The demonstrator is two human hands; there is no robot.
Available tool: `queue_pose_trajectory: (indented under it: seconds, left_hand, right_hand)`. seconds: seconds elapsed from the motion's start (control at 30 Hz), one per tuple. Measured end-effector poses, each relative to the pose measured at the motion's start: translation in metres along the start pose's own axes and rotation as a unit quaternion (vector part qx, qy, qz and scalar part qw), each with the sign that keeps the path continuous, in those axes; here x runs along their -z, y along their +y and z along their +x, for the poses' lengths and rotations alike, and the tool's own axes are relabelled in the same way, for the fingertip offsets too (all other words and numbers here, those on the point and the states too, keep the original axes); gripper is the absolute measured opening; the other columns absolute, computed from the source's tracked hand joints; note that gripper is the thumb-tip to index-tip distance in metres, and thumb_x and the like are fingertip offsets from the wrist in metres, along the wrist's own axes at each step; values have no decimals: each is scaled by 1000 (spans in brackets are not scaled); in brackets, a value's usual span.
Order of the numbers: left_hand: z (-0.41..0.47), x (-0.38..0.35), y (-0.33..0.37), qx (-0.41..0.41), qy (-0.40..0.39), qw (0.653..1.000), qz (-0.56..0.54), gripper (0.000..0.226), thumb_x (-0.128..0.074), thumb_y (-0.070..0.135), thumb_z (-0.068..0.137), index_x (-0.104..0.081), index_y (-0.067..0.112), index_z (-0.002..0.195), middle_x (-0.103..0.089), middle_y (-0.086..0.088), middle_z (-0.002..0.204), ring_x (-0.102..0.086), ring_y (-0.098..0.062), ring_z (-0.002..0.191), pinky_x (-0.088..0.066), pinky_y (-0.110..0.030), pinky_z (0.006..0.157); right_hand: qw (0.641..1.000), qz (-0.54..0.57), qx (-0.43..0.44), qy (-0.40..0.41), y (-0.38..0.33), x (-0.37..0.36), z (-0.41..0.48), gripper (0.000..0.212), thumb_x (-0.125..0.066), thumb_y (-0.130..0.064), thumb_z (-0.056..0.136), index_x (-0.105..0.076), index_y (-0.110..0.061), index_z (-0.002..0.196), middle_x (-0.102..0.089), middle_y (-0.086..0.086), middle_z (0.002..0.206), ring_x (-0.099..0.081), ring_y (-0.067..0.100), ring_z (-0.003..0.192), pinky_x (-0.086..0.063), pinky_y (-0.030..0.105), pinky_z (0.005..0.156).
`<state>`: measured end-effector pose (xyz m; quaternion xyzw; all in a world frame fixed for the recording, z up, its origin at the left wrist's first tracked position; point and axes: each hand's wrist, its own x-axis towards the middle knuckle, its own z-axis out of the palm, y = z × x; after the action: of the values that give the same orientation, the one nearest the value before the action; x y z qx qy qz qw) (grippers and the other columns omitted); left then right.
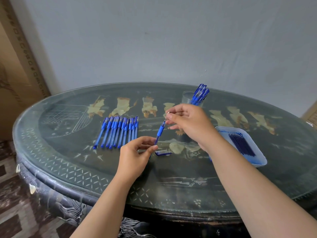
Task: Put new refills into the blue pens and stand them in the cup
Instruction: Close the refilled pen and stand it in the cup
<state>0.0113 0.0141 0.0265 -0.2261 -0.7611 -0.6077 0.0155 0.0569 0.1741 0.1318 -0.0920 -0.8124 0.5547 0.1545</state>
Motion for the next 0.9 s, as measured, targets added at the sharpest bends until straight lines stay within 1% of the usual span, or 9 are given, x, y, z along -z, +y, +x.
queue_pose_trajectory:
  seconds: [0.17,0.27,0.33,0.4,0.5,0.6,0.73,0.83,0.9]
  left_hand:
    - [-1,0,1,-6,2,1000,6,23,-78,12,80,-70,32,90,-72,16,86,-67,3,78,-49,-6,73]
    - [-1,0,2,-7,3,1000,8,22,-77,12,81,-70,31,91,-72,17,86,-67,3,79,-49,-6,73]
    - [-1,0,1,-6,3,1000,8,21,-77,13,81,-71,30,91,-72,18,86,-67,3,79,-49,-6,73]
    - [-1,0,0,-5,5,1000,8,19,-78,13,81,-72,28,91,-72,18,86,-68,2,79,-48,-6,72]
    - [0,0,-1,-6,5,1000,12,16,-78,14,81,-73,23,93,-73,16,86,-68,1,79,-47,-5,71]
    - [0,0,-1,-9,4,1000,15,16,-77,14,81,-73,22,94,-73,15,87,-67,2,80,-47,-5,72]
    - [0,1,-1,-7,4,1000,18,17,-77,14,81,-74,21,95,-73,14,88,-67,1,80,-48,-6,73]
    - [0,1,-1,-5,3,1000,18,17,-77,15,81,-73,22,96,-73,15,88,-67,2,81,-47,-5,72]
    - [0,1,-1,-4,0,1000,21,17,-77,15,81,-73,22,96,-72,15,89,-67,2,81,-47,-5,72]
  right_hand:
    - [994,-107,4,-18,5,-3,4,11,-68,-15,90,-69,-25,84,-73,-1,83,-72,11,80,-60,38,81]
    - [989,-150,13,-7,10,-8,5,10,-72,-28,87,-65,-27,80,-71,-2,81,-69,14,79,-58,42,80]
    - [985,-169,20,11,11,-10,4,18,-74,-39,84,-64,-23,84,-69,-2,82,-67,14,80,-58,38,78]
    - [987,-157,16,9,12,-9,2,26,-73,-45,83,-63,-24,94,-67,-5,88,-64,10,83,-56,32,78]
    - [995,-90,2,-35,16,-8,1,16,-67,-35,91,-64,-34,106,-69,-12,100,-66,8,97,-55,39,90]
    - [996,-80,22,-9,19,-12,-1,4,-68,-28,91,-68,-31,89,-72,-8,96,-67,10,94,-56,42,89]
    - [998,-67,-4,20,21,-12,0,25,-70,-50,84,-64,-27,92,-68,-5,95,-66,11,90,-57,38,83]
    - [1000,-26,-7,-15,20,-8,-2,4,-65,-34,92,-67,-35,96,-70,-8,101,-67,10,98,-55,45,91]
    - [999,-45,1,9,21,-10,-2,7,-71,-34,87,-66,-29,86,-70,-4,95,-67,15,95,-56,46,89]
